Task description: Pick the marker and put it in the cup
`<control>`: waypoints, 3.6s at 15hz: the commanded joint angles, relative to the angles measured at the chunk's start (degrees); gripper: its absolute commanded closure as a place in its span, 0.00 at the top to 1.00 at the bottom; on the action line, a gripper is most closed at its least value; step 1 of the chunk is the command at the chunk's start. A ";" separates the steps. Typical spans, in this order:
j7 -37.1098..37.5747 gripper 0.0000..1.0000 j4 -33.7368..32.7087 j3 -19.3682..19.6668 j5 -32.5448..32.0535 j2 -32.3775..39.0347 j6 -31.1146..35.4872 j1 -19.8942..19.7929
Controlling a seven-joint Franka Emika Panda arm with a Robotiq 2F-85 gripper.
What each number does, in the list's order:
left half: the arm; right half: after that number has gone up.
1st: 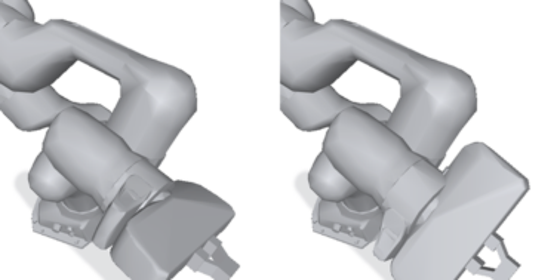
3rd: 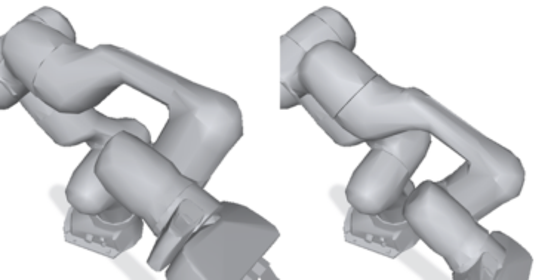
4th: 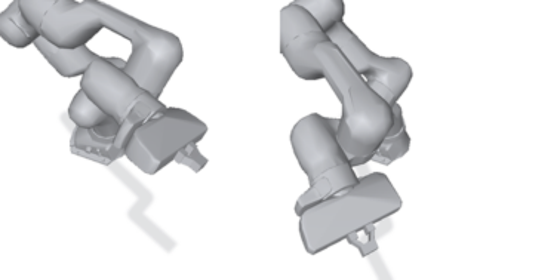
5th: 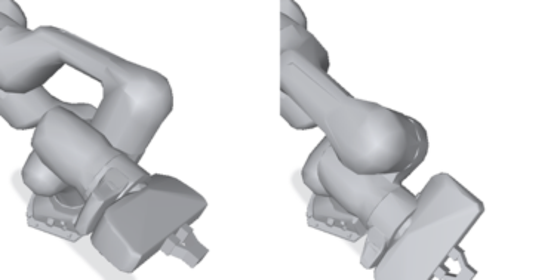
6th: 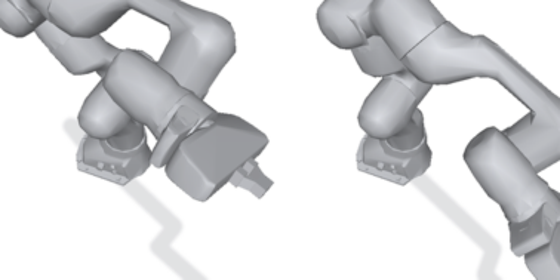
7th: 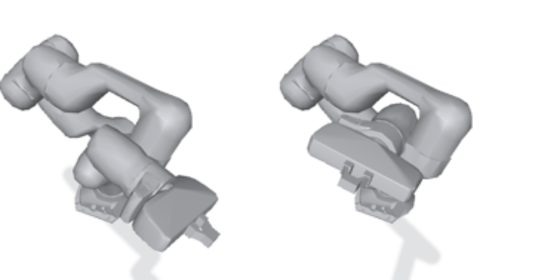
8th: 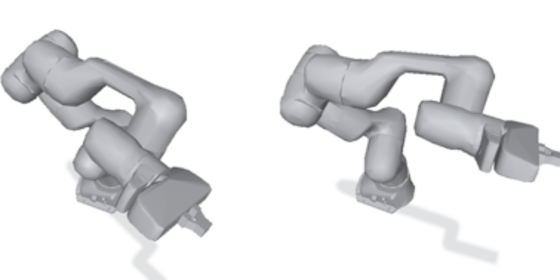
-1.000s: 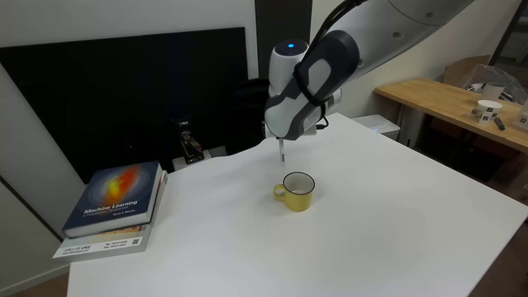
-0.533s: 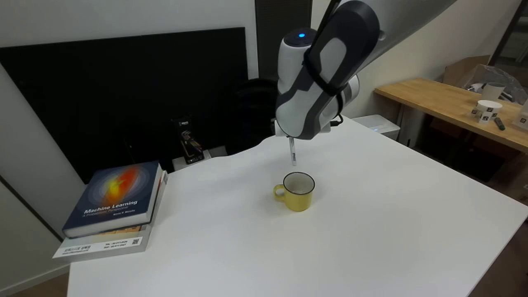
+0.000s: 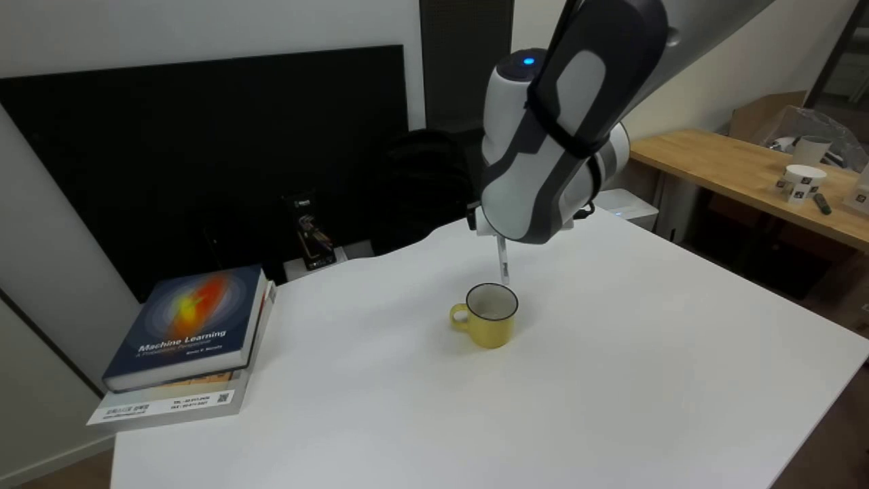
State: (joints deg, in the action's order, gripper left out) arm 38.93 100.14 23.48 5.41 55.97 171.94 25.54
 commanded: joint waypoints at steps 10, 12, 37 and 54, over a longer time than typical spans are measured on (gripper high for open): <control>-2.24 0.06 6.71 -3.31 7.45 -0.36 10.71 0.18; -2.80 0.06 6.96 -3.28 8.46 0.27 12.54 0.34; -17.87 0.61 5.53 -9.60 24.04 7.45 21.84 -2.44; -21.81 1.00 5.01 -12.44 6.20 -9.89 -18.74 -11.01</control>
State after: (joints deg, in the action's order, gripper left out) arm 20.53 104.26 15.15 16.28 51.12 161.87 19.63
